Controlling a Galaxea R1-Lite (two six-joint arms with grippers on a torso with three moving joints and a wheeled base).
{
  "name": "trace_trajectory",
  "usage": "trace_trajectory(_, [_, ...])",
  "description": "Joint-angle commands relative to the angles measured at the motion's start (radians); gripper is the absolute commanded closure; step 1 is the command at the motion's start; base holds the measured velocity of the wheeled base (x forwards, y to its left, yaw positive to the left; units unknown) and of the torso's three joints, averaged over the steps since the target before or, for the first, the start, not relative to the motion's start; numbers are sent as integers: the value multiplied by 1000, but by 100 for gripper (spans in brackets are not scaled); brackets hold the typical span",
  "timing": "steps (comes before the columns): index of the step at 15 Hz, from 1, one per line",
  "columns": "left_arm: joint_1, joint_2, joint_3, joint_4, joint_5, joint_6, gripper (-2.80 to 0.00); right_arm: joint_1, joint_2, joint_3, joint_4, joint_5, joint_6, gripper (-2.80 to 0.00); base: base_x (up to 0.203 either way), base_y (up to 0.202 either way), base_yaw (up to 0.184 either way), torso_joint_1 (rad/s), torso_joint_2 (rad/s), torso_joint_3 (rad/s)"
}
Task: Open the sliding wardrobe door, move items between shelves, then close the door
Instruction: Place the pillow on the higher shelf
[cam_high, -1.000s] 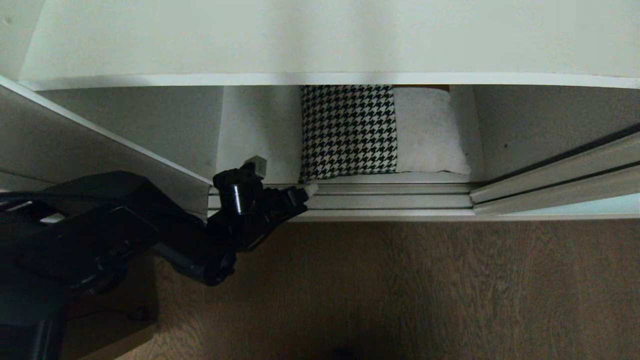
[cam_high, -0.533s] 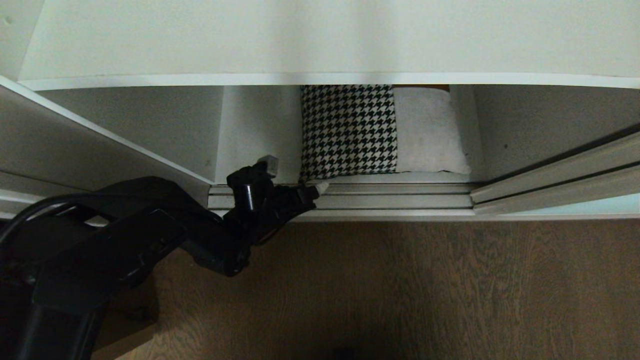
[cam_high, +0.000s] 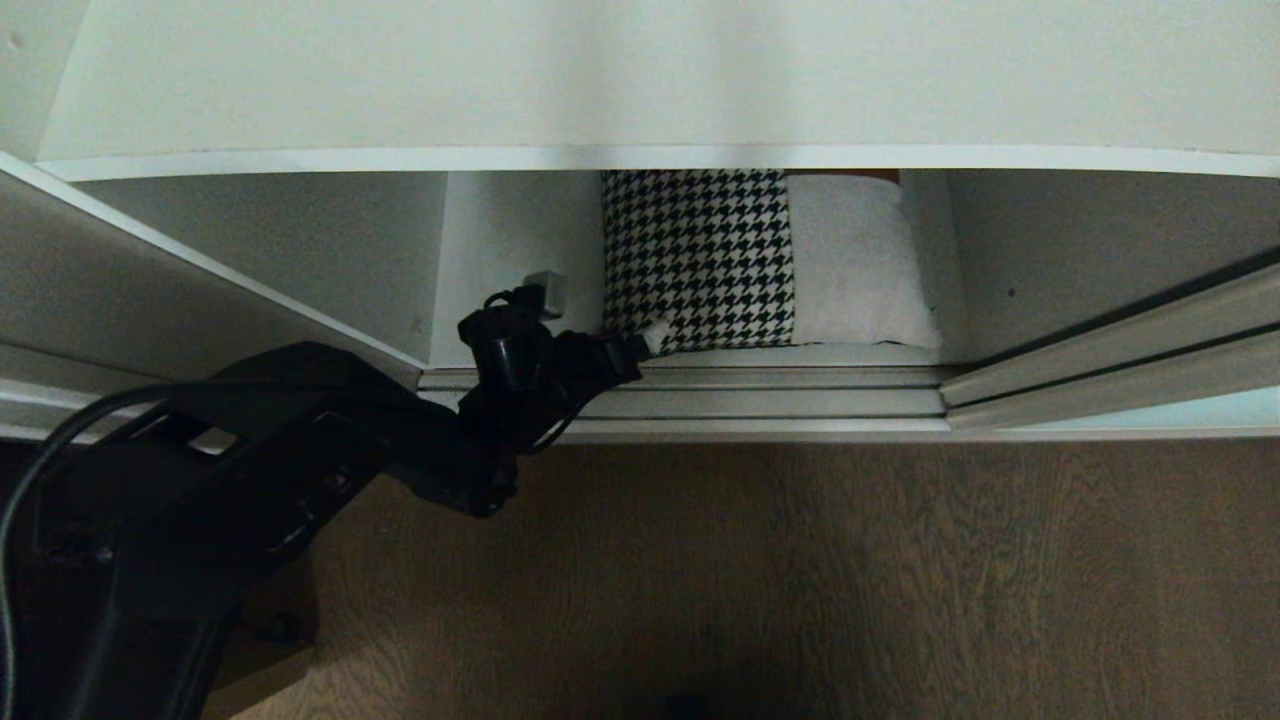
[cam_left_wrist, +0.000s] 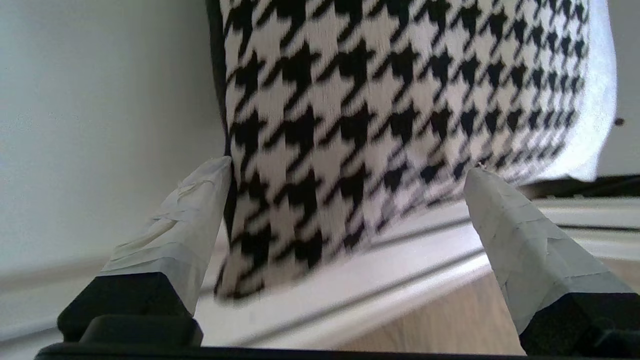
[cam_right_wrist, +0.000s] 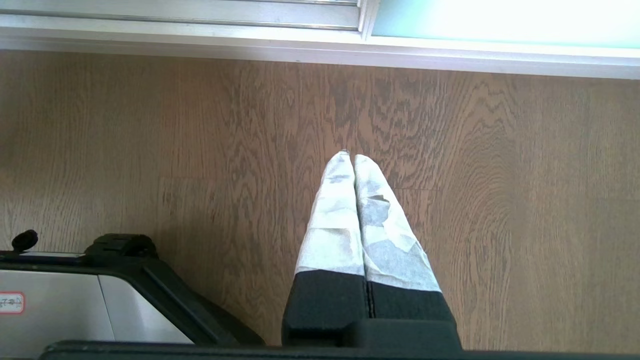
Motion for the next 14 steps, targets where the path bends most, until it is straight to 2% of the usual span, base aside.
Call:
trace_trajectory(1, [0, 76, -61, -6, 0, 2, -280, 0, -1, 0, -1, 0, -1, 0, 0, 0, 0, 0, 0, 0])
trace_trajectory(7, [0, 152, -152, 23, -6, 12, -280, 0, -1, 0, -1, 0, -1, 0, 0, 0, 0, 0, 0, 0])
trace_trajectory(12, [-2, 116, -154, 14, 2, 11, -280, 0, -1, 0, -1, 0, 0, 0, 0, 0, 0, 0, 0, 0])
trace_trajectory(14, [-2, 112, -153, -8, 25, 12, -280, 0, -1, 0, -1, 0, -1, 0, 0, 0, 0, 0, 0, 0])
